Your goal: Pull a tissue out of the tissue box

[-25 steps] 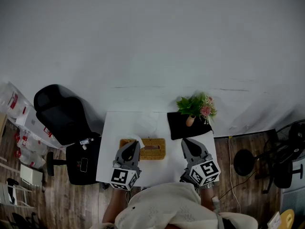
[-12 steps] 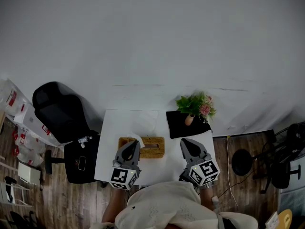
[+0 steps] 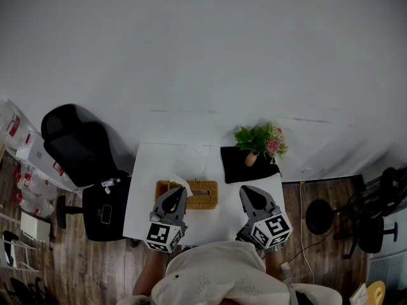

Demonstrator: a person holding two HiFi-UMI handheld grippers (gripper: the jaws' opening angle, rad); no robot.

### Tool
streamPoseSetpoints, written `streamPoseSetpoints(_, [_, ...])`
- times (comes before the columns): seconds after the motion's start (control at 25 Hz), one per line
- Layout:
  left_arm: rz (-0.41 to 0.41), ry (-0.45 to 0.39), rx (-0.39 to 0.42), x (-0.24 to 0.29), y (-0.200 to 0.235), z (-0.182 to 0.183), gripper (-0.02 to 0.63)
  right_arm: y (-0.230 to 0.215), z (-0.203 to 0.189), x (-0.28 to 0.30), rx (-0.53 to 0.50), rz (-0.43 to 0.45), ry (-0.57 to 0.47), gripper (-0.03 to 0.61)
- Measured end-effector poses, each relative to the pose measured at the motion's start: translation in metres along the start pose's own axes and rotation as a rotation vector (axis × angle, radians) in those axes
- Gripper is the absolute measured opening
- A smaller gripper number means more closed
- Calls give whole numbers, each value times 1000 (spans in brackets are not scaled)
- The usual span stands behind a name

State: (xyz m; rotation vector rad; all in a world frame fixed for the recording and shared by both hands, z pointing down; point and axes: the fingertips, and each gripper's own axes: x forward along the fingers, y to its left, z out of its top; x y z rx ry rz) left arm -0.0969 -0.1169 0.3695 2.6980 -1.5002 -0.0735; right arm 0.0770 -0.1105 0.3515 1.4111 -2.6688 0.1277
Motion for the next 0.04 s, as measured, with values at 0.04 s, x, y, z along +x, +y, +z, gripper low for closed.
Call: streamPoseSetpoints(0.04, [-2, -1, 0, 1, 0, 0, 12, -1, 0, 1, -1, 0, 0, 1])
